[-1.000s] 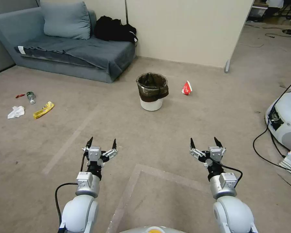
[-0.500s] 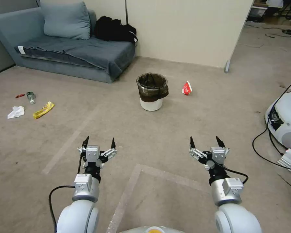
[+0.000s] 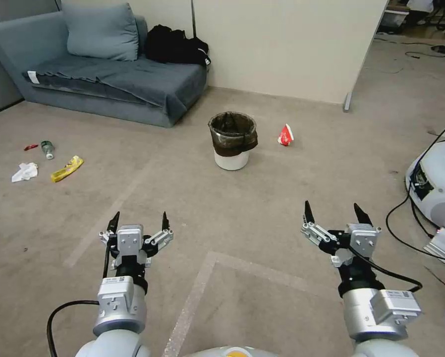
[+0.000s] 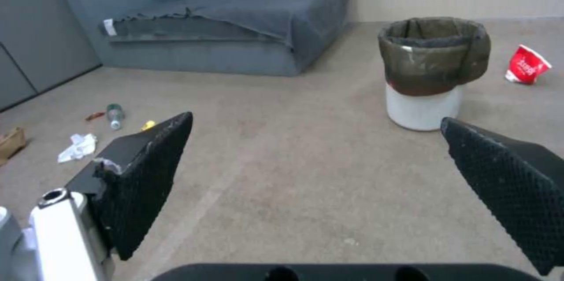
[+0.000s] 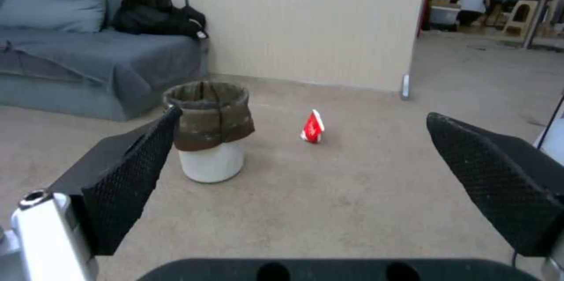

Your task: Pick up the trash bin, then pick up the garbage from the floor and place it into the trash bin.

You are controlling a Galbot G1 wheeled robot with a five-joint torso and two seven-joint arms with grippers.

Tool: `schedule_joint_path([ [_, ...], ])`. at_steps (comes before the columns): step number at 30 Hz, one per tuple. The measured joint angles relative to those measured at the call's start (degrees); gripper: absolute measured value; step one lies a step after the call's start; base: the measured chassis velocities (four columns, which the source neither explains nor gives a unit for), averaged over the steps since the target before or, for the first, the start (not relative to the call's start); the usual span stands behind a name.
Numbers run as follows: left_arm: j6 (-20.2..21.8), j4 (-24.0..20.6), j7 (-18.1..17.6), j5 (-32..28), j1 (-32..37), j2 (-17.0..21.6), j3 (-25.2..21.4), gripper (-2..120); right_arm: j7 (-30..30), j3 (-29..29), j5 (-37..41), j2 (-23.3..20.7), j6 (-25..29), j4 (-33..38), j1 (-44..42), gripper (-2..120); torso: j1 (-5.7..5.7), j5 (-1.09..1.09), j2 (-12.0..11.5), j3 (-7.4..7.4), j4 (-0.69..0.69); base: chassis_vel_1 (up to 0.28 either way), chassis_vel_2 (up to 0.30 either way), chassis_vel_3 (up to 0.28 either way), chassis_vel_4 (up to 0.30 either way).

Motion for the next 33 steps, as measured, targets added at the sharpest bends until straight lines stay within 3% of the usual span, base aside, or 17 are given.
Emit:
schedule_joint_path([
  [7,-0.53,0.40,0.33,0.02,-0.03,0.37,-0.01,100,-0.35,-0.03,-0.82,0.13,1.97,-0.56,-0.32,100,0.00,0.00,0.00,0.00,0.00,0.000,0.000,0.000,0.000],
  [13,-0.74,0.53,0.45,0.02,0.05,0.66,-0.03,100,-2.58,0.14,-2.56,0.09,8.97,-3.74,-0.16,100,0.00,0.00,0.00,0.00,0.01,0.000,0.000,0.000,0.000],
  [22,-0.85,0.51,0.52,0.38,0.13,0.71,-0.08,100,-2.78,0.23,-2.69,0.05,9.53,-4.04,-0.13,100,0.00,0.00,0.00,0.00,0.00,-0.033,0.017,0.023,-0.028],
  [33,-0.98,0.49,0.60,0.48,0.01,0.63,-0.01,100,-2.82,0.55,-2.75,0.03,9.76,-3.99,-0.10,100,0.01,0.00,0.00,0.01,0.00,-0.146,0.151,0.155,-0.145],
])
